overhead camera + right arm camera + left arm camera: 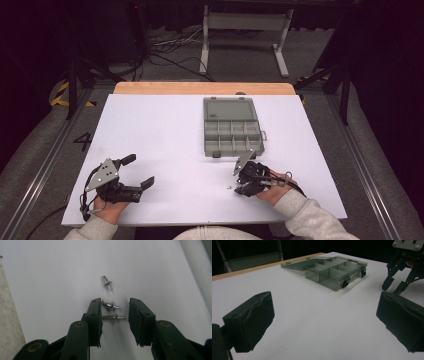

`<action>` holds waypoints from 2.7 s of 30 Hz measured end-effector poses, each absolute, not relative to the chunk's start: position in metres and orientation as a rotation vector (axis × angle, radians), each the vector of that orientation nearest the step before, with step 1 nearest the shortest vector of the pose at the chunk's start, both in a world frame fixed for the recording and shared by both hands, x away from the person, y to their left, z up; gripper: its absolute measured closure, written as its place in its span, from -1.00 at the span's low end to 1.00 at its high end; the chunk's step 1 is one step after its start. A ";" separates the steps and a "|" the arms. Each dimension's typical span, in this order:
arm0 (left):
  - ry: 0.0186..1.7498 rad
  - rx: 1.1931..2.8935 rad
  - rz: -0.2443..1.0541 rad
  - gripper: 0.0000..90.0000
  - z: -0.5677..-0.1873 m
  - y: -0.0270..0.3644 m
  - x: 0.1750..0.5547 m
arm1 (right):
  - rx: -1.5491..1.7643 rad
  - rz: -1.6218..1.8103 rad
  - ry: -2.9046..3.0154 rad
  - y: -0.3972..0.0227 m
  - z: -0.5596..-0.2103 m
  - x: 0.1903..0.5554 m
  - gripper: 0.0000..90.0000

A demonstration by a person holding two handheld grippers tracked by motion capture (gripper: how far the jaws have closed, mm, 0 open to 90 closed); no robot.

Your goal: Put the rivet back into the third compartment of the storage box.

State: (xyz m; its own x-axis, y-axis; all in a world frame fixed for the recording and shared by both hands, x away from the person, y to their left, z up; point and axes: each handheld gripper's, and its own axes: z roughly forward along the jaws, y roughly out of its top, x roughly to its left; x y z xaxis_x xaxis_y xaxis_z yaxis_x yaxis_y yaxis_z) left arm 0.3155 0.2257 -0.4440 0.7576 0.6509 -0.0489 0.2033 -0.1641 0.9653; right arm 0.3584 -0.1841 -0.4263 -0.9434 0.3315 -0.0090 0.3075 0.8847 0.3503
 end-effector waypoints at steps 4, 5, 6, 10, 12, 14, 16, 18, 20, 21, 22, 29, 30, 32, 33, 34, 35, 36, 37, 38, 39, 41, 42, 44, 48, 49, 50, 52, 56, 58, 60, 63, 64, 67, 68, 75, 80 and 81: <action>0.673 1.732 0.457 -0.95 -0.444 0.226 0.316 | 0.482 0.531 2.981 -0.182 -0.426 0.356 0.54; 0.673 1.733 0.459 -0.95 -0.444 0.226 0.316 | 0.481 0.527 2.983 -0.181 -0.426 0.355 0.56; 0.673 1.734 0.458 -0.95 -0.444 0.226 0.316 | 0.469 0.528 2.979 -0.181 -0.426 0.355 0.56; 0.677 1.730 0.455 -0.95 -0.444 0.226 0.316 | 0.456 0.532 2.967 -0.181 -0.426 0.354 0.57; 0.678 1.730 0.457 -0.95 -0.444 0.226 0.316 | 0.470 0.543 2.954 -0.182 -0.423 0.354 0.57; 0.678 1.731 0.456 -0.95 -0.444 0.226 0.316 | 0.466 0.558 2.955 -0.184 -0.419 0.355 0.57; 0.675 1.733 0.457 -0.95 -0.444 0.226 0.316 | 0.465 0.583 2.939 -0.186 -0.411 0.356 0.57; 0.675 1.733 0.458 -0.95 -0.444 0.226 0.316 | 0.464 0.588 2.938 -0.186 -0.408 0.356 0.57; 0.674 1.737 0.459 -0.95 -0.444 0.226 0.316 | 0.467 0.607 2.913 -0.186 -0.399 0.358 0.57; 0.676 1.737 0.455 -0.95 -0.444 0.226 0.316 | 0.465 0.617 2.904 -0.186 -0.395 0.360 0.57; 0.674 1.737 0.460 -0.95 -0.444 0.226 0.316 | 0.462 0.635 2.892 -0.186 -0.389 0.362 0.57; 0.682 1.730 0.453 -0.95 -0.444 0.226 0.316 | 0.497 0.679 2.860 -0.187 -0.365 0.378 0.57; 0.682 1.730 0.453 -0.95 -0.444 0.226 0.316 | 0.497 0.687 2.854 -0.187 -0.362 0.380 0.57; 0.679 1.732 0.457 -0.95 -0.444 0.227 0.316 | 0.507 0.696 2.848 -0.187 -0.358 0.385 0.57; 0.679 1.732 0.457 -0.95 -0.444 0.226 0.316 | 0.512 0.702 2.843 -0.187 -0.356 0.388 0.57; 0.682 1.730 0.454 -0.95 -0.444 0.226 0.316 | 0.521 0.708 2.839 -0.187 -0.354 0.391 0.57; 0.682 1.730 0.454 -0.95 -0.444 0.226 0.316 | 0.521 0.708 2.839 -0.187 -0.354 0.391 0.57; 0.682 1.732 0.456 -0.95 -0.444 0.226 0.316 | 0.527 0.715 2.833 -0.187 -0.352 0.394 0.57; 0.682 1.732 0.456 -0.95 -0.444 0.226 0.316 | 0.536 0.727 2.825 -0.188 -0.349 0.398 0.57; 0.683 1.733 0.457 -0.95 -0.444 0.226 0.316 | 0.541 0.732 2.821 -0.188 -0.348 0.399 0.57; 0.682 1.734 0.462 -0.95 -0.444 0.227 0.316 | 0.545 0.734 2.815 -0.188 -0.346 0.401 0.57; 0.687 1.732 0.459 -0.95 -0.444 0.226 0.316 | 0.557 0.745 2.807 -0.187 -0.342 0.406 0.57; 0.685 1.733 0.462 -0.95 -0.444 0.227 0.316 | 0.561 0.749 2.804 -0.187 -0.340 0.408 0.57; 0.686 1.732 0.459 -0.95 -0.444 0.227 0.316 | 0.560 0.751 2.800 -0.187 -0.339 0.410 0.57; 0.685 1.733 0.459 -0.95 -0.444 0.226 0.316 | 0.592 0.753 2.785 -0.188 -0.332 0.423 0.57; 0.686 1.734 0.460 -0.95 -0.444 0.226 0.316 | 0.595 0.757 2.779 -0.189 -0.330 0.426 0.57; 0.684 1.738 0.463 -0.95 -0.444 0.227 0.316 | 0.605 0.759 2.776 -0.189 -0.328 0.428 0.57; 0.692 1.736 0.462 -0.95 -0.444 0.227 0.316 | 0.610 0.767 2.773 -0.190 -0.326 0.433 0.57; 0.698 1.740 0.457 -0.95 -0.445 0.227 0.317 | 0.647 0.759 2.765 -0.192 -0.322 0.447 0.57; 0.696 1.741 0.456 -0.95 -0.445 0.227 0.317 | 0.670 0.760 2.752 -0.193 -0.321 0.455 0.57; 0.695 1.741 0.457 -0.95 -0.444 0.227 0.317 | 0.698 0.771 2.728 -0.195 -0.320 0.465 0.57; 0.697 1.741 0.456 -0.95 -0.445 0.227 0.317 | 0.734 0.776 2.704 -0.197 -0.320 0.473 0.56; 0.698 1.742 0.456 -0.95 -0.445 0.227 0.317 | 0.751 0.779 2.690 -0.198 -0.321 0.478 0.57; 0.697 1.742 0.456 -0.95 -0.445 0.227 0.317 | 0.798 0.790 2.665 -0.200 -0.326 0.490 0.57; 0.697 1.742 0.456 -0.95 -0.445 0.227 0.317 | 0.798 0.790 2.665 -0.200 -0.326 0.490 0.57; 0.696 1.746 0.452 -0.95 -0.445 0.228 0.317 | 0.866 0.747 2.644 -0.199 -0.347 0.511 0.57; 0.694 1.748 0.451 -0.95 -0.444 0.228 0.317 | 0.914 0.716 2.646 -0.199 -0.361 0.520 0.56; 0.695 1.745 0.453 -0.95 -0.445 0.228 0.317 | 0.926 0.713 2.647 -0.200 -0.364 0.521 0.56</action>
State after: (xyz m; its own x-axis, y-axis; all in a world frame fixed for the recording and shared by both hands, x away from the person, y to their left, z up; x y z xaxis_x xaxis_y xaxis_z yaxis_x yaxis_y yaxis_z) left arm 0.3172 0.2281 -0.4446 0.7506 0.6589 -0.0498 0.2200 -0.1781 0.9591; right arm 0.5214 -0.1995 -0.3637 -0.7676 0.6372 -0.0694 0.5162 0.6787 0.5224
